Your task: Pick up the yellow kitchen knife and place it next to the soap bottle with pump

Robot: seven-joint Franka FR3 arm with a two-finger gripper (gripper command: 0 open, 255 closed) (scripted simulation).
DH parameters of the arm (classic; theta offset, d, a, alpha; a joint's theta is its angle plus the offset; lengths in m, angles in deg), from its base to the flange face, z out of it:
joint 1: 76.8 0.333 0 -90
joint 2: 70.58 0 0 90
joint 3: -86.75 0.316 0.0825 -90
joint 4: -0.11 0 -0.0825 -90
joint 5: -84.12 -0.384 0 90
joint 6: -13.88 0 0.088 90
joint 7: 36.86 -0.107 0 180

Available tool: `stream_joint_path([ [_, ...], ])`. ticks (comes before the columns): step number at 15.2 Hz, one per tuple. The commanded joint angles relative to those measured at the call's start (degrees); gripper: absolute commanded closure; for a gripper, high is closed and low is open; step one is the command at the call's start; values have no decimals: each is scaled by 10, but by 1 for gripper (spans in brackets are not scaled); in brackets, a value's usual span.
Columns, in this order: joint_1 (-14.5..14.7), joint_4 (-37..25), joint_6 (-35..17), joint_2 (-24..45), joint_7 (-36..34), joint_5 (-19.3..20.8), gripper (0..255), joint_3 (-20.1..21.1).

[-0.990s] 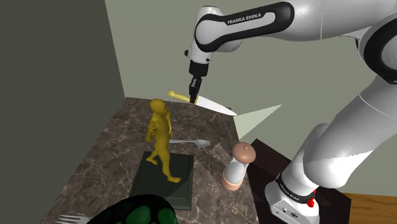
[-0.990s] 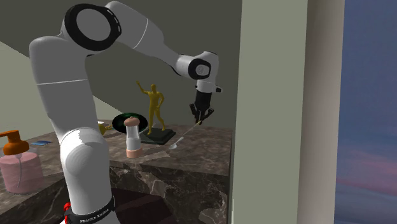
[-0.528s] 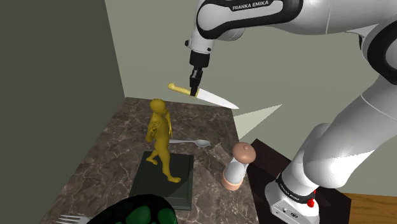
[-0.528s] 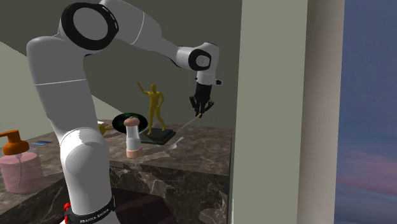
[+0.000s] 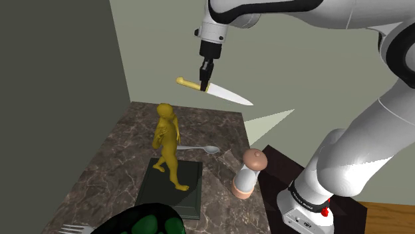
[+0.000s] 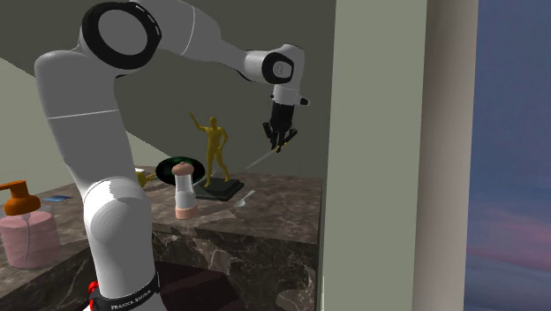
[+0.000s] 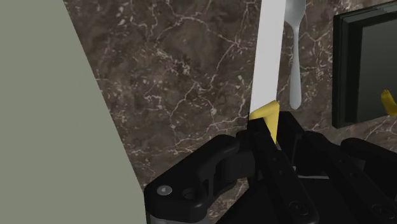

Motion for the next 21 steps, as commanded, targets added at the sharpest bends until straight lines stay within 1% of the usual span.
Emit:
stream_joint_path([
  [1, 0, -16, 15, 2, -3, 0, 255, 0],
  [11, -1, -100, 89, 10, -16, 2, 255, -1],
  [16, 11, 11, 79, -97, -41, -6, 255, 15],
  [21, 24, 102, 85, -199, -70, -21, 255, 34],
])
